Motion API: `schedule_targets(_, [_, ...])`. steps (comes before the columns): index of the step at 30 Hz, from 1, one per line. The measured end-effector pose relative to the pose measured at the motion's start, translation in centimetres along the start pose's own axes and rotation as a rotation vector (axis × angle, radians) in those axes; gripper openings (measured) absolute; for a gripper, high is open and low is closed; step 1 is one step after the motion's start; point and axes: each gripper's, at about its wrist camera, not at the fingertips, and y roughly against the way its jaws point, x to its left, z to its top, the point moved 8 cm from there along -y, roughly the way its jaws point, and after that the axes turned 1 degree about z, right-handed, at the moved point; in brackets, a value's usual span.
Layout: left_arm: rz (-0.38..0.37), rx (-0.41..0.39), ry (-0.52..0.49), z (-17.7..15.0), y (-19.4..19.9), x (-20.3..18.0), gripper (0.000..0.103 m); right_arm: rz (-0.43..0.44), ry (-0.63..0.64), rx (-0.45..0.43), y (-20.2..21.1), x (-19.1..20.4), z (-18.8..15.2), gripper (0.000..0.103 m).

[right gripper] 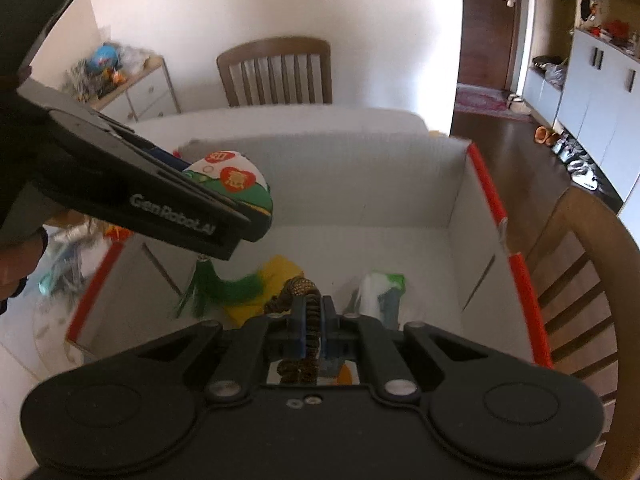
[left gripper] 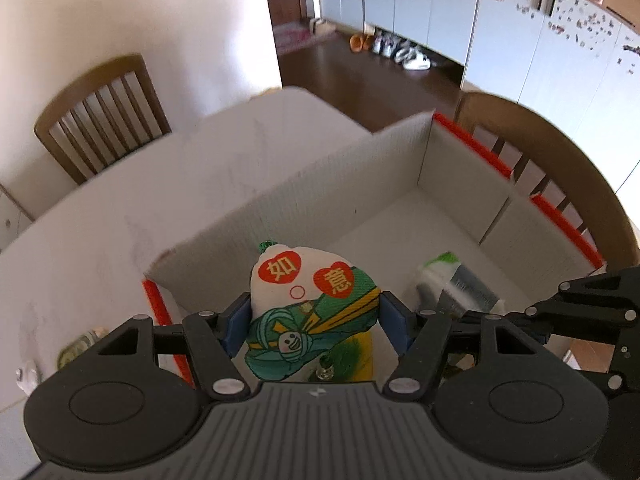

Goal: Organize objects
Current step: 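Carry pouch and bracelet into the red box and open both tools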

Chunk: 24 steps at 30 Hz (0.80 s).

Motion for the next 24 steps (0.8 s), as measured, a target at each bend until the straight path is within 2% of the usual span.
schedule_targets(7, [-0.002,0.053,0.011,-0.9,-2.2,-0.3,0.068,0.011,0.07,0.056,-1.3,0.7,-0.5,0.005])
schedule_targets(16, [0.006,0.095,0.013,-2.0,-4.0,-0.5,0.068,0.033,0.079,0.083,-1.5,0.7,-1.0,0.006])
schedule_targets(21, [0.005,0.104,0.025,-2.0,-4.7,-0.4,0.07,0.025,0.077,0.084,-1.2,0.4,-1.3,0.016])
schedule_targets(24, [0.012,0.102,0.022,-2.1,-4.8,-0.2,0.071,0.024,0.07,0.082,-1.2,0.0,-1.0,0.018])
